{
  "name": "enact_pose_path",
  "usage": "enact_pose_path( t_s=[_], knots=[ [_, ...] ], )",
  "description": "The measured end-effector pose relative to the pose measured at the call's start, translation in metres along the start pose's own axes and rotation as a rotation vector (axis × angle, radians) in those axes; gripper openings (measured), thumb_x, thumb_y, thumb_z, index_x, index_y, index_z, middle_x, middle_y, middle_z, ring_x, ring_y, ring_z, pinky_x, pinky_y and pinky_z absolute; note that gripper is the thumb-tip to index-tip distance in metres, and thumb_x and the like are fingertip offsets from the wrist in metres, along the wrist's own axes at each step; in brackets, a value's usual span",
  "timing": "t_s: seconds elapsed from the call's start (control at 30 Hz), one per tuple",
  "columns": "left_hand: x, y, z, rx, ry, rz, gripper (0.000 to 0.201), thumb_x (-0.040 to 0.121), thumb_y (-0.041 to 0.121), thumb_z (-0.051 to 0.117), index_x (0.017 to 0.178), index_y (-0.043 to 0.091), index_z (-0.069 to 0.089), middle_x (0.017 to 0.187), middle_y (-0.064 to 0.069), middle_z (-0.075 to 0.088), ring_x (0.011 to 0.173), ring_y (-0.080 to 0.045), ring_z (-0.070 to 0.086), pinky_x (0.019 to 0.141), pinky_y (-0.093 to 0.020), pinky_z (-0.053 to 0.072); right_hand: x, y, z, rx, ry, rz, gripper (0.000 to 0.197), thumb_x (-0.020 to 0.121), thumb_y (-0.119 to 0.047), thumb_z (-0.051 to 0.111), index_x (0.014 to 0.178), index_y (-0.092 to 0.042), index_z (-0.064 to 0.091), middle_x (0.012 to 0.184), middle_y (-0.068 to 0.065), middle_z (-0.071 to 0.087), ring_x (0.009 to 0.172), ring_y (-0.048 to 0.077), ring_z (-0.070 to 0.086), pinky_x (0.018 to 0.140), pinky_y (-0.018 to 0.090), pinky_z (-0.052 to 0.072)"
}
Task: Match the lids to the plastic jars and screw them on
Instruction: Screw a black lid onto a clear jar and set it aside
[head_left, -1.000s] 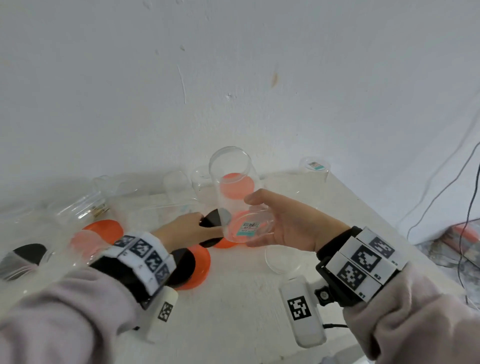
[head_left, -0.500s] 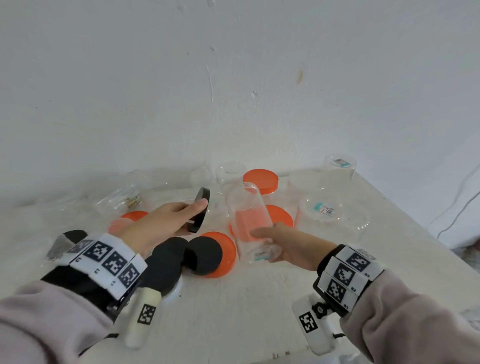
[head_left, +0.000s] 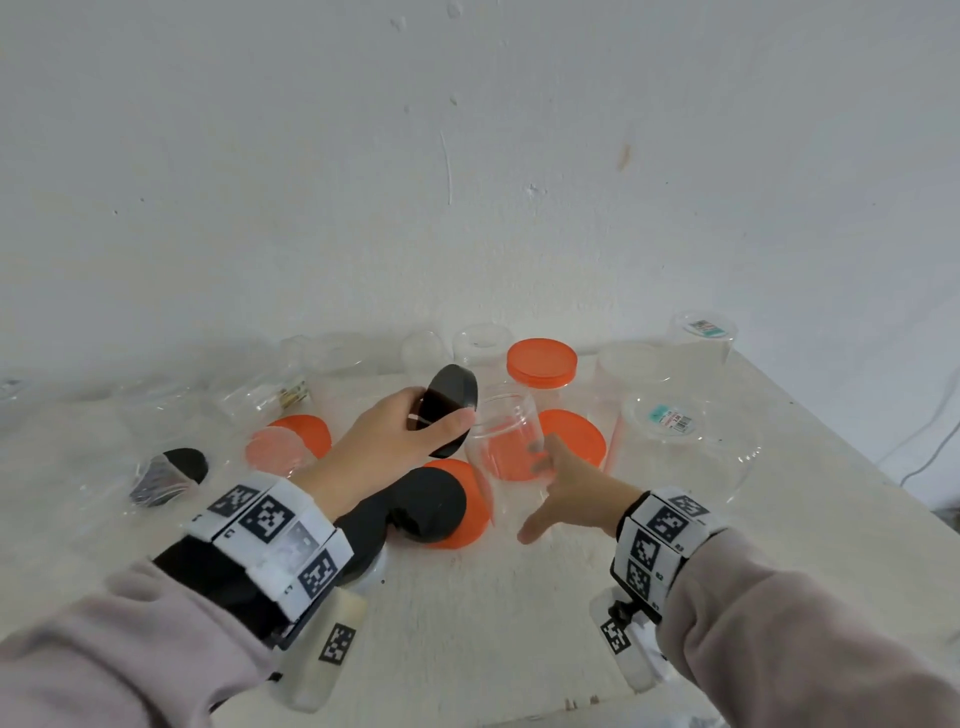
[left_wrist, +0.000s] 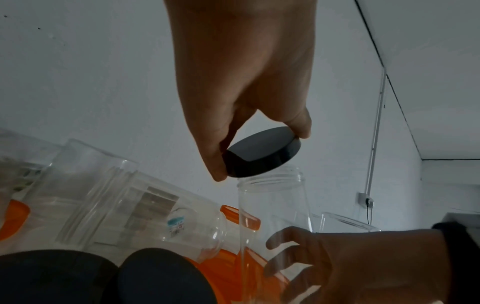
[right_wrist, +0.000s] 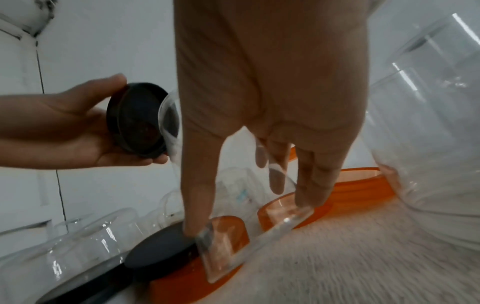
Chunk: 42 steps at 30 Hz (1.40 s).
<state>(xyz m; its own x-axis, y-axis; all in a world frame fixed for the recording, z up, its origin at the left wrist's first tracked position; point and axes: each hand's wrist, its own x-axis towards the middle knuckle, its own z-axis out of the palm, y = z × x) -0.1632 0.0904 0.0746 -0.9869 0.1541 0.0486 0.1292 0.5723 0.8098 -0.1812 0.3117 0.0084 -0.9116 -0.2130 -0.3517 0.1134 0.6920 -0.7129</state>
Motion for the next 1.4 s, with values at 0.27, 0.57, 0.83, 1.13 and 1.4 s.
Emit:
enact_pose_path(
  t_s=[0.27, 0.57, 0.83, 1.13, 1.4],
  knots=[
    [-0.002, 0.002, 0.014, 0.106, -0.053, 0.129, 0.062, 0.063, 0.076, 0.053, 0.1, 0.026, 0.062, 0.097, 0.015, 0.067, 0.09, 0.006, 0.06, 0.085, -0.019, 0.049, 0.005, 0.013, 0.003, -0.046, 0.004, 0.012, 0.116, 0.064, -0.015, 0.088, 0.149, -0.016, 0.009, 0.15, 0.006, 0.036, 0.135, 0.029, 0.039, 0.108, 0.04, 0.037],
    [0.006, 0.008, 0.031, 0.212, -0.09, 0.124, 0.051, 0.074, 0.058, 0.07, 0.103, 0.02, 0.054, 0.112, 0.0, 0.056, 0.107, -0.017, 0.054, 0.085, -0.028, 0.044, 0.003, 0.016, -0.013, 0.313, 0.047, -0.152, 0.112, 0.052, -0.024, 0.089, 0.141, -0.036, 0.021, 0.136, -0.009, 0.042, 0.127, 0.015, 0.04, 0.107, 0.038, 0.037],
    [0.016, 0.028, 0.05, 0.254, -0.081, 0.154, 0.086, 0.076, 0.053, 0.07, 0.144, 0.018, 0.03, 0.139, 0.003, 0.032, 0.111, -0.002, 0.029, 0.085, -0.016, 0.029, 0.009, 0.017, -0.006, 0.384, 0.121, -0.282, 0.093, 0.053, -0.023, 0.091, 0.121, -0.054, 0.036, 0.115, -0.031, 0.054, 0.112, -0.009, 0.05, 0.094, 0.024, 0.042],
    [0.031, 0.035, 0.065, 0.333, -0.139, 0.148, 0.095, 0.078, 0.052, 0.069, 0.151, 0.013, 0.023, 0.146, 0.002, 0.029, 0.136, -0.015, 0.027, 0.109, -0.029, 0.03, 0.01, 0.026, -0.004, 0.392, 0.125, -0.289, 0.1, 0.055, -0.03, 0.09, 0.132, -0.049, 0.029, 0.126, -0.026, 0.05, 0.117, -0.011, 0.044, 0.092, 0.017, 0.038],
    [0.037, 0.03, 0.066, 0.297, -0.142, 0.149, 0.094, 0.076, 0.056, 0.07, 0.149, 0.016, 0.027, 0.146, 0.005, 0.031, 0.134, -0.012, 0.03, 0.103, -0.023, 0.029, 0.01, 0.026, -0.005, 0.357, 0.121, -0.303, 0.1, 0.062, -0.025, 0.089, 0.134, -0.049, 0.026, 0.128, -0.025, 0.048, 0.116, -0.014, 0.043, 0.09, 0.015, 0.037]
  ],
)
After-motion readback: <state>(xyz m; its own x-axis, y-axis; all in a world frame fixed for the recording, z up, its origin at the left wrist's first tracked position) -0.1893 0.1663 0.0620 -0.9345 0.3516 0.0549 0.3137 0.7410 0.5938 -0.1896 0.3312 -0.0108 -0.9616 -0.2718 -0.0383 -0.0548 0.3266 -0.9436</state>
